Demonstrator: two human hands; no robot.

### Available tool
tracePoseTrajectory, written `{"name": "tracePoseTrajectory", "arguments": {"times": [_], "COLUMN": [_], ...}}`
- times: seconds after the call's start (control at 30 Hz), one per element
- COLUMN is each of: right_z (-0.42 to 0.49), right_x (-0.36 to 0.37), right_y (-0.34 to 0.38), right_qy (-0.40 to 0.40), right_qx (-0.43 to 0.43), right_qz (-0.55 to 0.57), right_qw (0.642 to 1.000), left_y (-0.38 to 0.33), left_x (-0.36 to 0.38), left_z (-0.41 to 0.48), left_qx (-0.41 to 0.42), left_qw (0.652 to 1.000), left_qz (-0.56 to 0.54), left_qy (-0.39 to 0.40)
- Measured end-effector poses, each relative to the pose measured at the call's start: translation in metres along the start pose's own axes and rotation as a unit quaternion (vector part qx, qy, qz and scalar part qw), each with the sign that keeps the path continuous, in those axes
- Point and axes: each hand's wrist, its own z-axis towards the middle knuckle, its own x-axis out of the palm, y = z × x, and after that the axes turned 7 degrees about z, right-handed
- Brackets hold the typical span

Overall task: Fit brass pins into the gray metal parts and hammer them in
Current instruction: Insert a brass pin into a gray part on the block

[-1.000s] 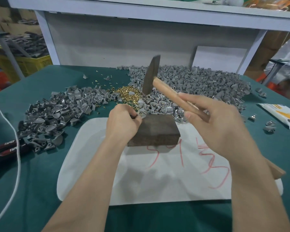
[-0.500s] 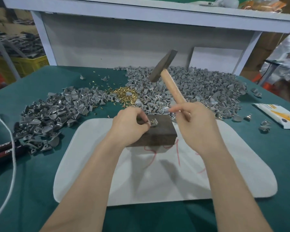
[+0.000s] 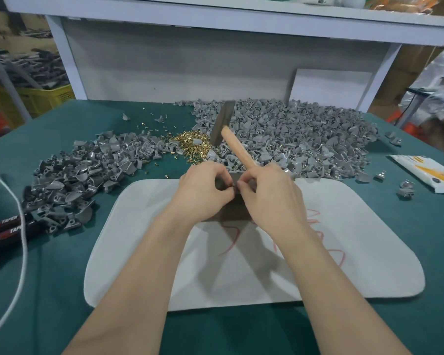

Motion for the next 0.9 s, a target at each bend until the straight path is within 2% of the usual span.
{"name": "tracePoseTrajectory", "arguments": {"times": [0.67, 0.8, 0.9], "right_z": [0.005, 0.006, 0.008], "right_x": [-0.001, -0.001, -0.002], "right_y": [-0.002, -0.008, -0.013], "right_qy": [0.014, 0.010, -0.001], "right_qx": [0.021, 0.015, 0.031], "right_qz": [0.006, 0.044, 0.122], "right_qw": [1.000, 0.999, 0.992], "left_y": [-0.002, -0.002, -0.002], "left_x": [0.000, 0.000, 0.000], "left_z": [-0.002, -0.002, -0.001], "left_qx": [-0.004, 0.000, 0.000], "left_qw": [1.000, 1.000, 1.000], "left_qz": [0.008, 0.008, 0.005], "left_qy": [0.001, 0.003, 0.002]}}
